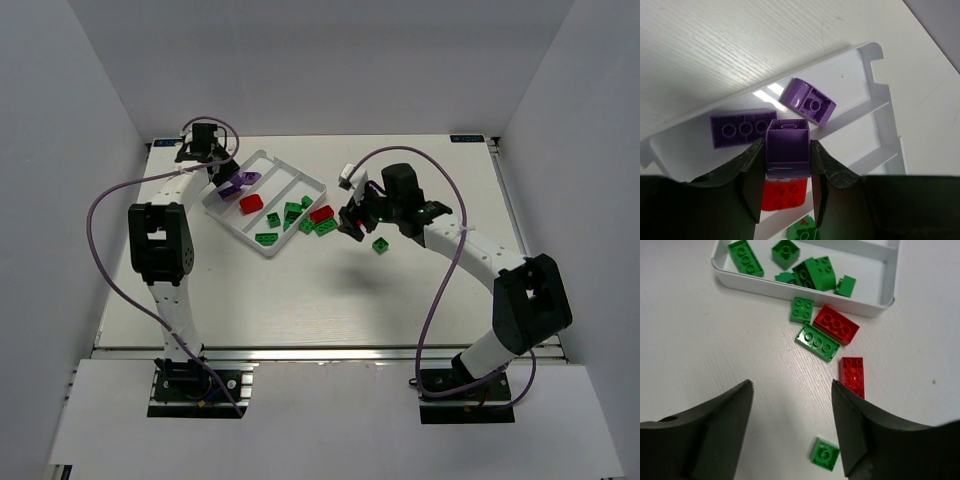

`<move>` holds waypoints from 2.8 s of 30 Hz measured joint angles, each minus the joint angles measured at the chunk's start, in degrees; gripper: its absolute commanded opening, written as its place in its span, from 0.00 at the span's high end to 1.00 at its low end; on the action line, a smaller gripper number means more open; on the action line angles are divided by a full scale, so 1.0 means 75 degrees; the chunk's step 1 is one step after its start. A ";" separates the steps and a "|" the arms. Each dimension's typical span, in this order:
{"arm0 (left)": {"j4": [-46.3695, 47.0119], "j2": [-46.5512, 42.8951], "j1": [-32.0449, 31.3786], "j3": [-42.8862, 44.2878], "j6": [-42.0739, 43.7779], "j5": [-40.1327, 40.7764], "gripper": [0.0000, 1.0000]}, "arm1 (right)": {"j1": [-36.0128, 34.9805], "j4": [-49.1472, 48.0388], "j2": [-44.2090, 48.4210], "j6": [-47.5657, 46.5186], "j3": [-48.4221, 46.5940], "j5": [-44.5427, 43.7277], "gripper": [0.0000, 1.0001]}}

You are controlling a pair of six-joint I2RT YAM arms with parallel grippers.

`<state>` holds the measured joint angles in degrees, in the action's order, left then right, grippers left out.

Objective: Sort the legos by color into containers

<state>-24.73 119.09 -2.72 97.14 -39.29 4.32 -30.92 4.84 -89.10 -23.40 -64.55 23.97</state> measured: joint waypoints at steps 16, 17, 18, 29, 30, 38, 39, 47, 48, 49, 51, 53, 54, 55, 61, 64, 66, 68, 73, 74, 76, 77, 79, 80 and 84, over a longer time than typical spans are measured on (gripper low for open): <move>-0.0309 0.0667 0.0000 0.0903 0.0058 -0.0041 0.02 | 0.0641 0.0073 0.0020 0.0082 0.0096 -0.0586 0.11; -0.0312 0.0650 0.0000 0.0901 0.0067 -0.0061 0.02 | 0.0664 0.0105 0.0020 0.0085 0.0096 -0.0586 0.11; -0.0312 0.0606 0.0000 0.0895 0.0070 -0.0076 0.02 | 0.0676 0.0140 0.0017 0.0085 0.0096 -0.0586 0.11; -0.0052 -0.3503 0.0041 -0.2025 0.0903 -0.0009 0.02 | 0.0784 0.0682 -0.0772 -0.0064 -0.0644 -0.0778 0.26; -0.0020 -0.4051 0.0061 -0.2384 0.0979 0.0073 0.02 | 0.0793 0.0822 -0.1102 -0.0131 -0.0947 -0.0790 0.30; 0.0015 -0.7361 0.0347 -0.5266 0.1064 -0.0020 0.02 | 0.0822 0.2576 -0.3401 -0.1212 -0.3378 -0.0819 0.25; -0.0026 -0.7638 0.0347 -0.5572 0.1014 -0.0087 0.02 | 0.0822 0.2725 -0.3660 -0.1361 -0.3707 -0.0822 0.25; -0.0385 -0.8687 0.0335 -0.6289 0.0801 -0.0271 0.02 | 0.0819 0.3544 -0.4631 -0.1950 -0.4605 -0.0723 0.24; -0.0420 -0.8722 0.0335 -0.6289 0.0801 -0.0274 0.02 | 0.0819 0.3602 -0.4680 -0.1970 -0.4622 -0.0694 0.25; -0.0460 -0.8740 0.0335 -0.6289 0.0801 -0.0277 0.02 | 0.0819 0.3654 -0.4715 -0.1990 -0.4622 -0.0662 0.25; -0.0530 -0.8746 0.0335 -0.6289 0.0801 -0.0294 0.02 | 0.0819 0.3751 -0.4774 -0.2022 -0.4625 -0.0580 0.28; -0.0592 -0.8746 0.0335 -0.6289 0.0793 -0.0312 0.02 | 0.0804 0.3774 -0.4864 -0.2075 -0.4628 -0.0542 0.32; -0.0629 -0.8746 0.0335 -0.6289 0.0781 -0.0332 0.02 | 0.0804 0.3774 -0.4916 -0.2092 -0.4642 -0.0533 0.38; -0.0653 -0.8746 0.0335 -0.6289 0.0778 -0.0353 0.02 | 0.0801 0.3771 -0.4998 -0.2113 -0.4674 -0.0522 0.40; -0.0787 -0.8778 0.0335 -0.6289 0.0772 -0.0434 0.02 | 0.0784 0.3742 -0.5257 -0.2197 -0.4878 -0.0487 0.64; -0.0857 -0.8819 0.0335 -0.6289 0.0740 -0.0443 0.02 | 0.0769 0.3748 -0.5257 -0.2241 -0.4881 -0.0481 0.87; -0.0883 -0.8854 0.0335 -0.6289 0.0711 -0.0452 0.02 | 0.0769 0.3754 -0.5257 -0.2285 -0.4881 -0.0478 0.96; -0.0883 -0.8894 0.0335 -0.6289 0.0691 -0.0463 0.02 | 0.0769 0.3768 -0.5222 -0.2296 -0.4878 -0.0420 0.99; -0.0892 -0.8967 0.0335 -0.6286 0.0694 -0.0469 0.02 | 0.0699 0.3640 -0.4759 -0.2075 -0.4876 0.0067 1.00; -0.0895 -0.8979 0.0335 -0.6286 0.0694 -0.0501 0.02 | 0.0650 0.3491 -0.4602 -0.1944 -0.4893 0.0181 1.00; -0.0906 -0.8999 0.0335 -0.6280 0.0697 -0.0586 0.02 | 0.0484 0.3107 -0.4421 -0.1580 -0.5068 0.0455 1.00; -0.0906 -0.9014 0.0335 -0.6277 0.0697 -0.0615 0.02 | 0.0399 0.2850 -0.4398 -0.1376 -0.5208 0.0641 1.00; -0.0906 -0.9055 0.0335 -0.6277 0.0702 -0.0659 0.02 | 0.0207 0.2206 -0.4479 -0.0740 -0.5563 0.0886 1.00; -0.0906 -0.9081 0.0335 -0.6277 0.0702 -0.0679 0.02 | 0.0111 0.1906 -0.4584 -0.0434 -0.5805 0.0947 1.00; -0.0898 -0.9218 0.0335 -0.6280 0.0659 -0.0723 0.02 | -0.0274 0.0670 -0.5423 0.0490 -0.6959 0.0731 1.00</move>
<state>-31.46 49.95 -0.21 50.04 -34.35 -1.10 -32.97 9.87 -129.78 -19.73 -116.75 29.45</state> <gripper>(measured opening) 0.982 0.426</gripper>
